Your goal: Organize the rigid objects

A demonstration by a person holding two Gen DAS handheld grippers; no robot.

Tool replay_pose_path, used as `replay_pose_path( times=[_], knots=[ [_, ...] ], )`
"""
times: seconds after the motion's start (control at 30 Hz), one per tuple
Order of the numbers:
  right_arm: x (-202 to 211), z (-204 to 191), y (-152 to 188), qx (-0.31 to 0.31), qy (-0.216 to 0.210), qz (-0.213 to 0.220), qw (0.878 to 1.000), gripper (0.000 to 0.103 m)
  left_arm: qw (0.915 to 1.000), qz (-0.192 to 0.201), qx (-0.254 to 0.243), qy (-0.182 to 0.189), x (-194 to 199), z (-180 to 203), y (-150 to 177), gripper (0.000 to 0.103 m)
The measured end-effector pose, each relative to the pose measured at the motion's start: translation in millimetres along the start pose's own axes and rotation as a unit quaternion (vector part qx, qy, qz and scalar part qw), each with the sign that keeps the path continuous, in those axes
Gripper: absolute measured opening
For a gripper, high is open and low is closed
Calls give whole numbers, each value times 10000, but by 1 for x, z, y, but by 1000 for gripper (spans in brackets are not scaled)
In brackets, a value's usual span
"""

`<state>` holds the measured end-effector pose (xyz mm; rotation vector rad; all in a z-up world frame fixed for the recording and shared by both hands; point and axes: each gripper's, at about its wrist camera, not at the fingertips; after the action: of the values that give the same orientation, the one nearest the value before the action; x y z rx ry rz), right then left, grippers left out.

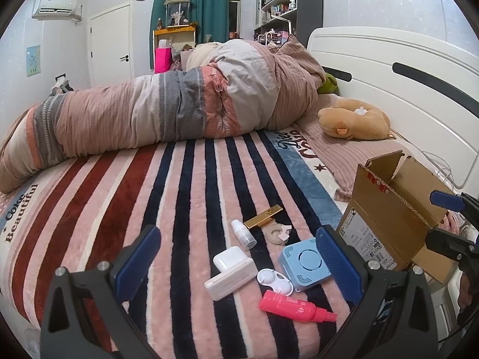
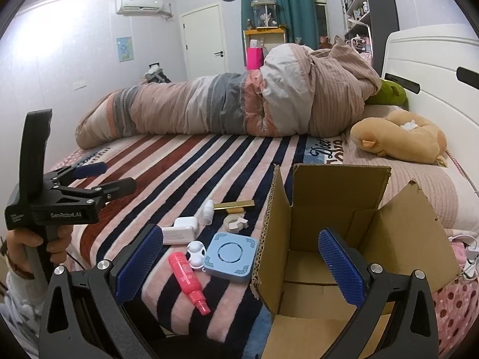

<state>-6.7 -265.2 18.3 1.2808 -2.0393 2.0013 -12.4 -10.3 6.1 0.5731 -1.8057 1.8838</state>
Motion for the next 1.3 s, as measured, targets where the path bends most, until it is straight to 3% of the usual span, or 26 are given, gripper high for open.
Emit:
replay_pose_path(
  times=[0.3, 0.47, 0.53, 0.57, 0.6, 0.67, 0.77, 0.87, 0.93, 1.0, 1.3],
  knots=[
    [-5, -19, -4, 113, 137, -119, 9998, 103, 9995, 140, 60, 260, 2, -21, 1, 103],
    [-12, -45, -14, 399, 168, -13, 9991, 102, 9996, 171, 107, 220, 1, -44, 3, 103],
    [-19, -55, -16, 511, 103, -15, 9986, 92, 9995, 166, 141, 220, 0, -54, 5, 103],
    [-26, -60, -17, 544, 46, -69, 9985, 82, 9995, 161, 151, 226, -1, -58, 6, 103],
    [-37, -65, -17, 545, -47, -210, 9983, 72, 9995, 137, 163, 235, -3, -63, 8, 103],
    [-58, -70, -14, 445, -192, -538, 9974, 64, 9994, 62, 195, 283, -9, -73, 12, 103],
    [-99, -81, 1, 357, -311, -1105, 9927, 64, 9988, -77, 253, 412, -18, -83, 22, 103],
    [-136, -81, 19, 381, 91, -1674, 9851, 64, 9982, -216, 277, 481, -27, -89, 32, 103],
    [-155, -73, 27, 375, 446, -2004, 9780, 73, 9976, -299, 262, 561, -31, -91, 38, 103],
    [-165, -65, 30, 342, 676, -2086, 9751, 86, 9966, -372, 253, 686, -35, -90, 42, 102],
    [-198, -45, 39, 306, 894, -2562, 9620, 87, 9960, -341, 202, 797, -36, -85, 47, 102]
  ],
)
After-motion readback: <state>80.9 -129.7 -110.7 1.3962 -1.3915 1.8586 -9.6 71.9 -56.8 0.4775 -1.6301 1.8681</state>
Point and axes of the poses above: each gripper's, at about its wrist camera, not at the fingertips, and x roughly against the way its jaws point, z to its right, y to its underside, and after that the axes turned 1 degree about x, right-handed
